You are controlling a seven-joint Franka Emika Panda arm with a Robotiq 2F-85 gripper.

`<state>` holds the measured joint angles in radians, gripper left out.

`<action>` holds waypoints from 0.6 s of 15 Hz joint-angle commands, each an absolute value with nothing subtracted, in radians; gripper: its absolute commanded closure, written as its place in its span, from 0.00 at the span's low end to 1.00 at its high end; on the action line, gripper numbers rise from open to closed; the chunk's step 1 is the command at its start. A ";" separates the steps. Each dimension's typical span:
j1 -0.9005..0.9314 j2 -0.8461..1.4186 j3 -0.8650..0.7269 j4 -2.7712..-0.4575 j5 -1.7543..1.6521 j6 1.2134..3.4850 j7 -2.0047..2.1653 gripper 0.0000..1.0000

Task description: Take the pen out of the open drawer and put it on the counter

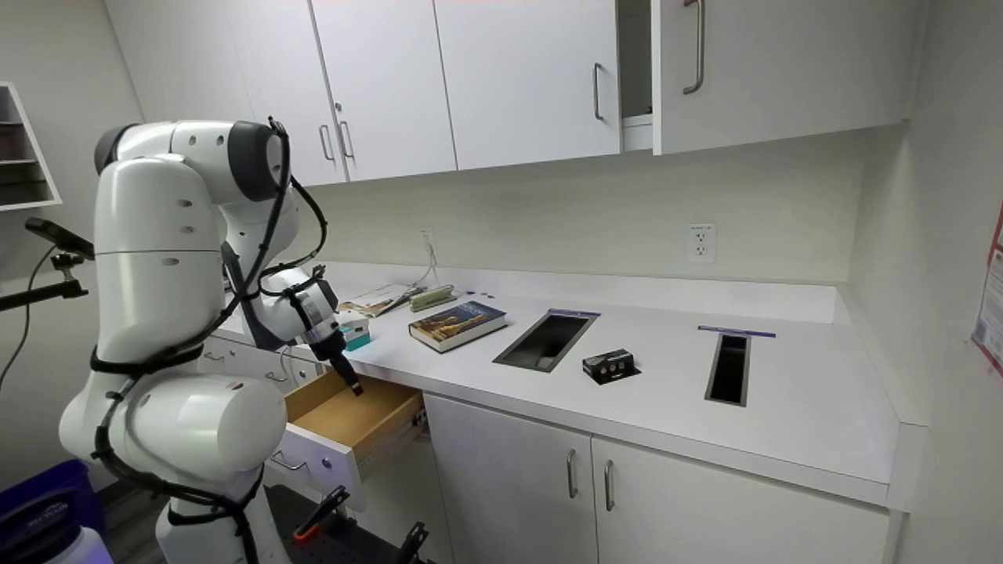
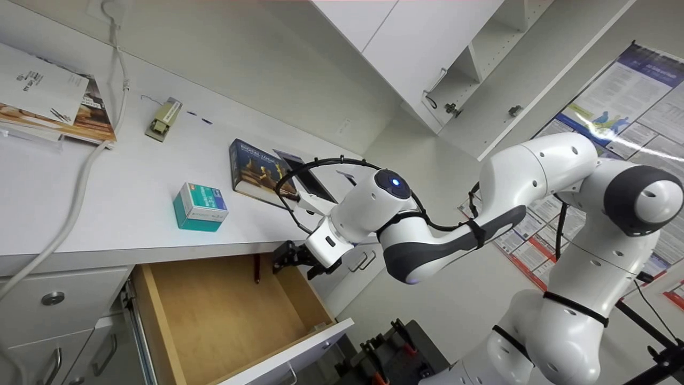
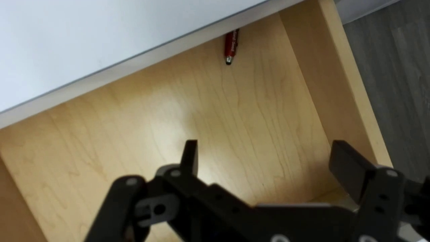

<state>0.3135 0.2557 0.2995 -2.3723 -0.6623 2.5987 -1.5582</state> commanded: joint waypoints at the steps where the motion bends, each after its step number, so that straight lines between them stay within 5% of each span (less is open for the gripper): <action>1: 0.306 0.266 0.298 -2.373 -0.682 2.627 -1.557 0.00; 9: 0.319 0.313 0.244 -2.367 -0.951 2.722 -1.404 0.00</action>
<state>0.3127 0.2953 0.2700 -2.3727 -0.8459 2.6636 -1.4865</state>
